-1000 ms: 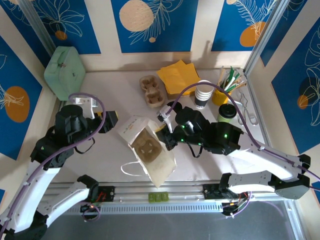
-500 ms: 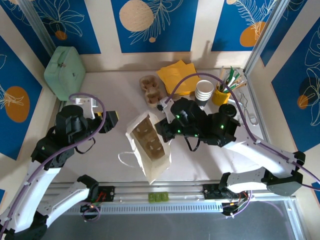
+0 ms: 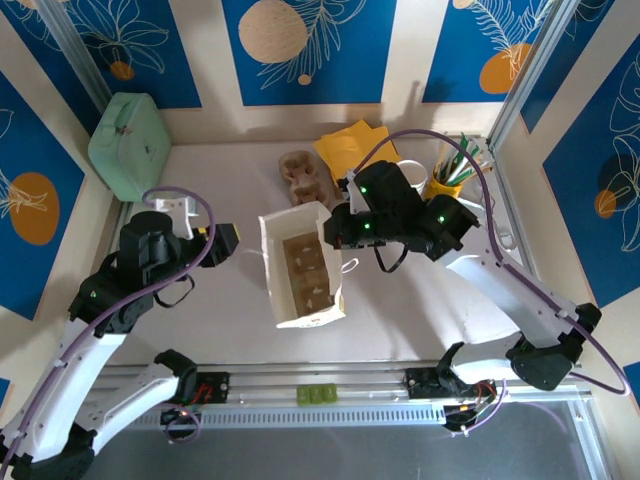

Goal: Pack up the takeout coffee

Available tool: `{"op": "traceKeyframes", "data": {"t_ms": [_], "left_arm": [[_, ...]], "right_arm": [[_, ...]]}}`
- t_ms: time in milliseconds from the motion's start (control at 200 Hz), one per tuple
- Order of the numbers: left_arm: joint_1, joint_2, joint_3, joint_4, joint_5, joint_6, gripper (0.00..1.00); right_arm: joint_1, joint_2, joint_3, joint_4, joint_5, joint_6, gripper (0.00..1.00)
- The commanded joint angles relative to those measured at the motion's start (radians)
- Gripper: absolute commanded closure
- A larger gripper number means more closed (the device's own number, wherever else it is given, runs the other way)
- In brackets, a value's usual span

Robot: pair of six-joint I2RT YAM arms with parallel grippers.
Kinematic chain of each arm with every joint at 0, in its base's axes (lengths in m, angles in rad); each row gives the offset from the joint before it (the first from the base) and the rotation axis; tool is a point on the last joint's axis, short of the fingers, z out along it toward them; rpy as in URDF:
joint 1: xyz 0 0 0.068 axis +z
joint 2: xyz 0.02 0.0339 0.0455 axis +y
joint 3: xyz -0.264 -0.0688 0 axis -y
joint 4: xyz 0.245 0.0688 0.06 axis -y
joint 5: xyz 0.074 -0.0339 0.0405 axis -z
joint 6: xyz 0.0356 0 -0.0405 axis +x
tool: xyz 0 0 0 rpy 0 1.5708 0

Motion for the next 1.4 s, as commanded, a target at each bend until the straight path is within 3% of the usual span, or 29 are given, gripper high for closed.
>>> {"op": "traceKeyframes", "data": {"t_ms": [0, 235, 745, 1396], "left_arm": [[0.0, -0.021, -0.008, -0.002, -0.003, -0.014, 0.39], [-0.002, -0.033, -0.034, 0.009, -0.016, -0.018, 0.38], [-0.002, -0.033, -0.027, 0.001, -0.023, -0.007, 0.38], [-0.002, -0.04, -0.009, -0.019, -0.038, 0.004, 0.38]], "right_arm": [[-0.039, 0.02, 0.015, 0.025, -0.133, 0.048, 1.0], [-0.106, 0.068, 0.011, 0.037, -0.254, 0.091, 1.0], [-0.255, 0.153, -0.044, 0.126, -0.383, 0.089, 1.0], [-0.393, 0.217, -0.107, 0.218, -0.475, 0.009, 1.0]]}}
